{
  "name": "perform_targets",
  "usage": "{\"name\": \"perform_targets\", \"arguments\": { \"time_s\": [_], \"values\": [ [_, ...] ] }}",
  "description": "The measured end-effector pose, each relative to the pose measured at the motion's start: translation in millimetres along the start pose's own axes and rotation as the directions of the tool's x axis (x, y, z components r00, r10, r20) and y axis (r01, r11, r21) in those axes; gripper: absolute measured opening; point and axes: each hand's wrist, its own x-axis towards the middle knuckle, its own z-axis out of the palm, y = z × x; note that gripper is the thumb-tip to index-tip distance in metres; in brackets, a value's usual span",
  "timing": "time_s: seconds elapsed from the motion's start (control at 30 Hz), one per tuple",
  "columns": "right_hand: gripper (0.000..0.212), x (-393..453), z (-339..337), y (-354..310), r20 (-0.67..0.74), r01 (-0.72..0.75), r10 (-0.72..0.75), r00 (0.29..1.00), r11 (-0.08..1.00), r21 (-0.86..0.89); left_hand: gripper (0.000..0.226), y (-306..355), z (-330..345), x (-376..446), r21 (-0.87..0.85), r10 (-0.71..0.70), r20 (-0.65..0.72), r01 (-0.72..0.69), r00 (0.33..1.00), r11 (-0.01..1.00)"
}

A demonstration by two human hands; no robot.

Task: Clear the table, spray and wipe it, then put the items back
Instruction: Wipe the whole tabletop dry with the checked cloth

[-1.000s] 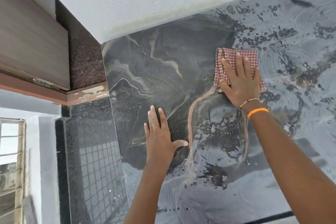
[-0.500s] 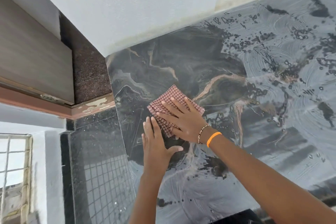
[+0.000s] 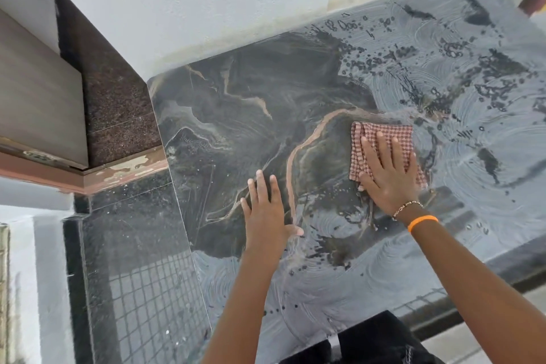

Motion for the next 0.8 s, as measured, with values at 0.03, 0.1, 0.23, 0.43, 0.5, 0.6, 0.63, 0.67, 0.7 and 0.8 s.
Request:
{"name": "perform_targets", "arguments": {
  "time_s": [0.03,0.1,0.23,0.43,0.5,0.6,0.63,0.67,0.7,0.8],
  "values": [
    [0.072,-10,3,-10,-0.001,0.011,-0.011,1.0,1.0,0.0,0.117,-1,1,0,-0.012,0.002,-0.005,-0.002,1.0,1.0],
    [0.073,-24,8,-35,0.002,0.079,-0.079,0.997,0.997,-0.008,0.118,-2,3,1,-0.04,0.004,-0.013,-0.005,1.0,0.999],
    [0.067,-26,14,-90,0.031,0.338,-0.338,0.941,0.941,0.026,0.118,-3,4,-1,-0.117,0.004,-0.046,-0.009,0.999,0.993],
    [0.051,22,6,-86,0.034,0.57,-0.571,0.821,0.821,0.012,0.12,17,3,1,-0.162,-0.12,-0.056,0.11,0.991,0.981],
    [0.051,43,0,-60,0.015,0.53,-0.53,0.848,0.848,-0.002,0.118,37,1,7,-0.154,-0.123,-0.079,0.11,0.989,0.982],
    [0.052,74,-10,-3,-0.006,0.391,-0.391,0.92,0.92,0.008,0.113,76,0,21,-0.11,-0.037,-0.087,0.027,0.996,0.994],
    [0.052,82,-13,19,-0.012,0.338,-0.338,0.941,0.941,0.012,0.112,90,0,27,-0.089,-0.005,-0.074,-0.001,0.997,0.996],
    [0.052,89,-17,43,-0.018,0.282,-0.282,0.959,0.959,0.014,0.112,102,1,34,-0.084,0.017,-0.054,-0.022,0.998,0.996],
    [0.052,94,-21,67,-0.02,0.226,-0.226,0.974,0.974,0.016,0.113,114,1,40,-0.092,0.032,-0.032,-0.034,0.999,0.995],
    [0.054,91,-34,129,-0.009,0.062,-0.062,0.998,0.997,0.041,0.115,141,3,54,-0.128,0.034,0.022,-0.031,0.999,0.991]
  ]
}}
